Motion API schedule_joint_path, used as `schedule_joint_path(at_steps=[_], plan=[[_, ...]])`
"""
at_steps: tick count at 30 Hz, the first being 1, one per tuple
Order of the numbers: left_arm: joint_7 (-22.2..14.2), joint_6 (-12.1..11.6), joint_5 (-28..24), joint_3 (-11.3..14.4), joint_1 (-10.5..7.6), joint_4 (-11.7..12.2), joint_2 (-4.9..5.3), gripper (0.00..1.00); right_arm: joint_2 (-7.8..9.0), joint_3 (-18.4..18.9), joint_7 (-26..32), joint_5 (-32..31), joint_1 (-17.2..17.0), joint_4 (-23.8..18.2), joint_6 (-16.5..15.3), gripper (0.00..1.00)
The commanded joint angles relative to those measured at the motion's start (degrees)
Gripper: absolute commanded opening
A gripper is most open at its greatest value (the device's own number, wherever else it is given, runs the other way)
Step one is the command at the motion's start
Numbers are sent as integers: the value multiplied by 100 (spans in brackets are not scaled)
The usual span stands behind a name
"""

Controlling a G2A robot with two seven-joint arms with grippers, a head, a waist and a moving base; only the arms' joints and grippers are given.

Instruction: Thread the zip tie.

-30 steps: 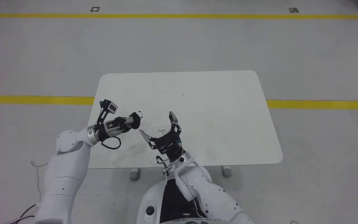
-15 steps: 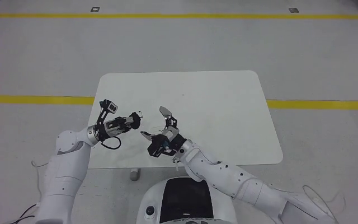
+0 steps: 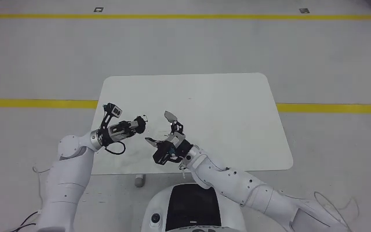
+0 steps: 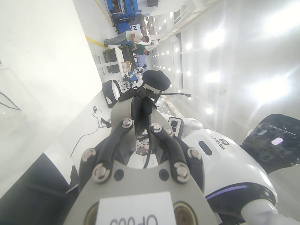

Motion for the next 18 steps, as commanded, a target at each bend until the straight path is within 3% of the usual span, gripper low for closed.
schedule_joint_path(at_steps=[1, 2, 8, 13, 14, 16, 18], plan=[[116, 300, -206, -33, 36, -43, 15, 0, 12, 57, -81, 0, -44, 17, -32, 100], [121, 382, -280, -56, 51, -54, 23, 0, 25, 66, -161, 0, -48, 44, -50, 100], [86, 1606, -1329, -17, 231, -87, 23, 0, 145, 6, -528, 0, 14, 223, 7, 100], [190, 2283, -1944, 99, 417, -306, 5, 0, 192, 140, -715, 0, -110, 260, 7, 100], [292, 2391, -2029, 119, 454, -388, 3, 0, 191, 172, -752, 0, -147, 286, 7, 100], [292, 2313, -1872, 128, 492, -583, 22, 0, 182, 193, -779, 0, -187, 303, 7, 100], [292, 2313, -1872, 128, 492, -583, 22, 0, 182, 198, -771, 0, -186, 320, 7, 100]])
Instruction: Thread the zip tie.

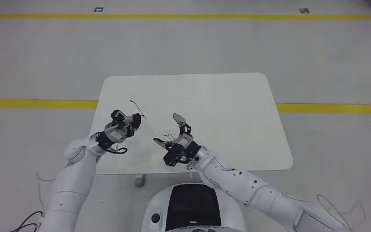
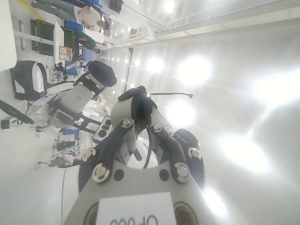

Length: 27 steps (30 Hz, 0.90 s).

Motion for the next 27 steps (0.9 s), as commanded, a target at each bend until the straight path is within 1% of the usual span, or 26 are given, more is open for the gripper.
schedule_joint_path(at_steps=[1, 4, 5, 6, 8, 10, 12, 15, 18, 21, 23, 24, 25, 26, 27], plan=[[-7, 3, 2, -3, -2, 9, 0, 0, 0, -1, 5, 0, 3, 1, 0, 100], [-7, 3, 2, -3, -2, 9, 0, 0, 0, -1, 5, 0, 3, 1, 0, 100], [62, 30, -17, 19, 8, -7, -4, 0, 0, -1, 5, 0, 3, 1, 0, 100], [89, 86, -38, 69, 41, -72, -6, 0, -1, 5, 14, 0, -5, -4, -6, 100], [73, 196, -176, 117, 112, -104, -9, 0, -2, 73, -30, 0, -36, -62, 0, 100], [68, 360, -480, 159, 170, -115, -22, 0, -11, 169, -154, 0, -78, -104, 0, 100], [87, 446, -646, 189, 204, -129, -28, 0, -28, 231, -264, 0, -112, -114, 0, 100], [138, 526, -816, 227, 254, -156, -31, 0, -84, 327, -375, 0, -179, -115, 0, 100], [160, 522, -930, 285, 285, -178, -38, 0, -165, 292, -420, 0, -170, -76, 0, 100], [182, 625, -1129, 351, 301, -165, -50, 0, -252, 255, -522, 0, -145, -8, 0, 100], [182, 625, -1129, 351, 301, -165, -50, 0, -313, 247, -614, 0, -138, 48, 0, 80], [182, 625, -1129, 351, 301, -165, -50, 0, -338, 239, -656, 0, -132, 71, 0, 73], [182, 625, -1129, 351, 301, -165, -50, 0, -362, 236, -692, 0, -129, 98, 0, 60], [182, 625, -1129, 351, 301, -165, -50, 0, -386, 231, -718, 0, -126, 122, 0, 50], [182, 625, -1129, 351, 301, -165, -50, 0, -418, 216, -740, 0, -114, 160, 0, 49]])
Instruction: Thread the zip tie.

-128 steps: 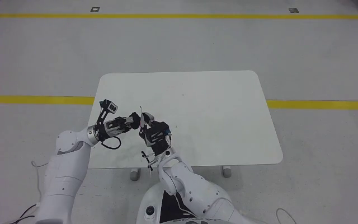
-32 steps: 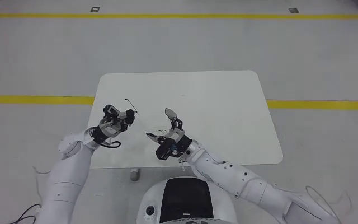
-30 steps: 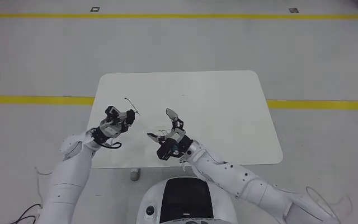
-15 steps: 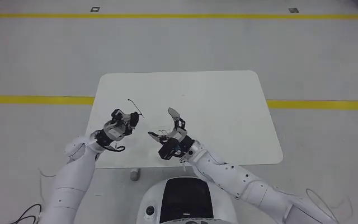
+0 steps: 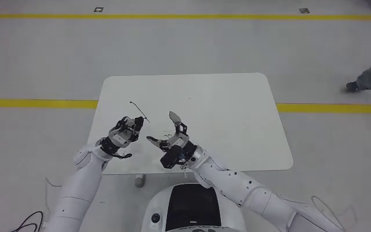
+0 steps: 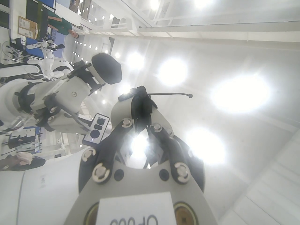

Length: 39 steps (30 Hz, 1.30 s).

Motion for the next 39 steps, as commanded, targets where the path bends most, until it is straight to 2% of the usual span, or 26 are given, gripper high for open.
schedule_joint_path(at_steps=[1, 5, 13, 27, 39], plan=[[-1, -1, 0, 0, 0, 0, 0, 0, -45, -21, -33, 0, 22, 59, 0, 47], [-1, -1, 0, 0, 0, 0, 0, 0, -140, -42, -89, 0, 59, 199, 0, 39], [-1, -1, 0, 0, 0, 0, 0, 0, -318, -30, -173, 0, 163, 516, 0, 29], [-1, -1, 0, 0, 0, 0, 0, 0, -554, 25, -405, 0, 283, 856, 0, 20], [-1, -1, 0, 0, 0, 0, 0, 0, -623, 23, -531, 0, 319, 911, 0, 15]])
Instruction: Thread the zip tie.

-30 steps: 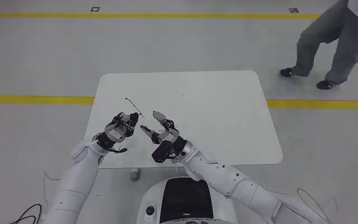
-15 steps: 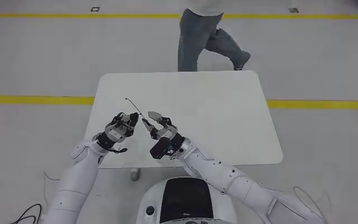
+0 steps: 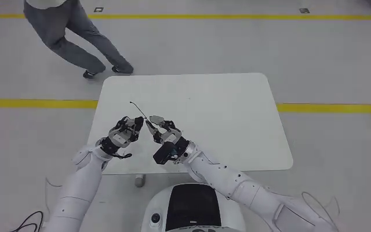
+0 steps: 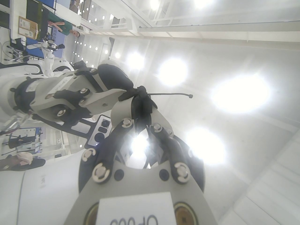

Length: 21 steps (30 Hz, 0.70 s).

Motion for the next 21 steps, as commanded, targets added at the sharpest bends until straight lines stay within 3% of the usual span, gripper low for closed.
schedule_joint_path(at_steps=[1, 13, 21], plan=[[0, 0, 0, 0, 0, 0, 0, 0, 1, 6, -24, 0, -3, -5, 0, 14], [0, 0, 0, 0, 0, 0, 0, 0, 15, 0, -43, 0, -14, -40, 0, 12], [0, 0, 0, 0, 0, 0, 0, 0, 3, -6, -13, 0, -4, -28, 0, 0]])
